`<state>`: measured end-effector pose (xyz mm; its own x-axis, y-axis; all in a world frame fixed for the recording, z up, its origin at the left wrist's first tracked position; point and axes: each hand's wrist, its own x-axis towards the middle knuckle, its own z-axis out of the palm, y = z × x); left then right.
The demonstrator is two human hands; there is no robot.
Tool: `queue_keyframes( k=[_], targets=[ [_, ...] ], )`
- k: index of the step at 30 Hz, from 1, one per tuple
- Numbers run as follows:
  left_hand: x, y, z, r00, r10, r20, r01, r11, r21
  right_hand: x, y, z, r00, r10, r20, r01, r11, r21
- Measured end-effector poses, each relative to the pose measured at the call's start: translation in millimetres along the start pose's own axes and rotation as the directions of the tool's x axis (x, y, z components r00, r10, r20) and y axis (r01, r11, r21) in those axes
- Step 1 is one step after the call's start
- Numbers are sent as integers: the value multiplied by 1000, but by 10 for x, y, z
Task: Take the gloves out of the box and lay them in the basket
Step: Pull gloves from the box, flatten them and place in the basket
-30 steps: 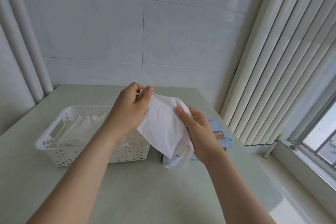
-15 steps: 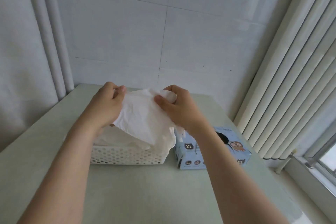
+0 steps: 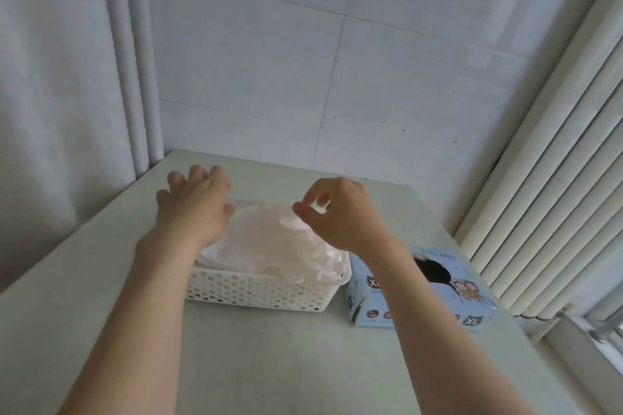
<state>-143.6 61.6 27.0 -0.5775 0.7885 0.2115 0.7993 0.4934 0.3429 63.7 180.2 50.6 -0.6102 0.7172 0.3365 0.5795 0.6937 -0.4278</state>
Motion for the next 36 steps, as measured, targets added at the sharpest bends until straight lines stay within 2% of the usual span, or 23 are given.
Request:
queue_keyframes(
  k=[2,5,7,11,14,18,23,27,31,33,36],
  targets=[
    [-32,106,-68,986,104,132,-92,992,-92,-145,-42,-115,992,-9,122,7,1000,13],
    [-128,295,-68,912,194,361,-132,973,-190,-319,-22,-158,970,-10,243,8,1000,8],
    [-172,388,-5,866,215,452,-163,975,-152,-381,22,-117,966,-5,258,3,1000,8],
    [-183,454,97,818,189,543,-175,981,-77,-429,114,-5,968,17,250,-27,999,39],
    [-158,441,145,786,187,589,-175,981,-79,-413,145,27,978,13,209,-4,999,-43],
    [-170,501,150,780,200,593,-206,977,-58,-401,71,-5,982,-30,186,70,975,-210],
    [-239,665,104,764,260,590,-241,964,-113,-433,40,-78,977,-92,192,97,995,-19],
    [-275,694,102,768,179,615,-219,976,-10,-445,99,8,970,-61,236,121,961,-250],
    [-272,687,122,790,161,592,-195,981,-7,-423,193,138,977,-42,207,109,940,-322],
    [-269,678,107,822,145,550,-174,985,1,-436,221,111,967,-31,252,103,956,-275],
    [-281,731,69,886,127,445,-147,989,11,-479,240,-24,972,-58,229,72,996,-56]
  ],
)
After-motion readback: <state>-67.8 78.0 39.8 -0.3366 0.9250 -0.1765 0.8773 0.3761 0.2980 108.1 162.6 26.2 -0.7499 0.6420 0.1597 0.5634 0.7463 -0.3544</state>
